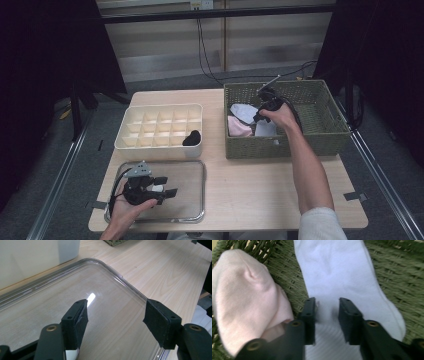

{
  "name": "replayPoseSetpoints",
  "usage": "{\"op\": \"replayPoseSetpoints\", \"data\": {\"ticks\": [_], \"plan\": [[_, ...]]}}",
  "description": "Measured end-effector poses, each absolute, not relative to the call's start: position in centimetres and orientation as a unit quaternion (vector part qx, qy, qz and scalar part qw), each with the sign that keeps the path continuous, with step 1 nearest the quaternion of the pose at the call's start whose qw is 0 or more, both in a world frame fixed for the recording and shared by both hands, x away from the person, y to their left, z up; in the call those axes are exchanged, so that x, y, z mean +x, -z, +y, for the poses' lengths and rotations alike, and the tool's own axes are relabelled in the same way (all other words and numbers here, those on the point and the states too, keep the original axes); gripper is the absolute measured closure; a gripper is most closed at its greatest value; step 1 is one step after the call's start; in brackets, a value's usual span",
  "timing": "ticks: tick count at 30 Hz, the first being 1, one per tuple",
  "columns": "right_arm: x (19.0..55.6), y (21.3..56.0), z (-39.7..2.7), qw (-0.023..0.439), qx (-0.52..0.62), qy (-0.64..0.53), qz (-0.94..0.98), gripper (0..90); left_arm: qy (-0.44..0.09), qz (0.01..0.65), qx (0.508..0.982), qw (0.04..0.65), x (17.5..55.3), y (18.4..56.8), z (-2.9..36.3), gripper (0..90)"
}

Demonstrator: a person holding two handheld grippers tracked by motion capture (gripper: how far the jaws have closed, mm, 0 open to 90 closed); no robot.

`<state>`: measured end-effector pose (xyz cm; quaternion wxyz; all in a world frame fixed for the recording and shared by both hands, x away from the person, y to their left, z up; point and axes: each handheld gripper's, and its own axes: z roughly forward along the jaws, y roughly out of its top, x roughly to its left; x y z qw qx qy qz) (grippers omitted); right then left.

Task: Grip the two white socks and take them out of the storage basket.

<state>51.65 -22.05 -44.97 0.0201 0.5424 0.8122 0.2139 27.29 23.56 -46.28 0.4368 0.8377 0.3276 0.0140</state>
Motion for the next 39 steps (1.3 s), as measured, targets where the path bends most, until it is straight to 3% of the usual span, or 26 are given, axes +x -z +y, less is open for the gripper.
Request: {"op": "replayPoseSetpoints", "data": {"ticks": [3, 5, 28, 39], "plan": [[51.6, 44.9, -22.1, 0.020, 0.542, -0.216, 0.812, 84.1, -0.015, 0.328, 0.838, 0.436, 27.3, 46.3, 23.7, 35.3], [51.5, 44.5, -22.3, 0.024, 0.545, -0.232, 0.805, 86.9, -0.015, 0.329, 0.837, 0.436, 27.3, 46.3, 23.6, 35.3], [49.1, 40.4, -24.2, 0.019, 0.534, -0.355, 0.767, 88.7, 0.006, 0.314, 0.840, 0.442, 27.4, 46.5, 22.7, 35.8], [47.5, 38.6, -24.6, 0.030, 0.522, -0.400, 0.753, 88.7, -0.009, 0.323, 0.840, 0.436, 27.5, 46.6, 22.6, 32.4]]}}
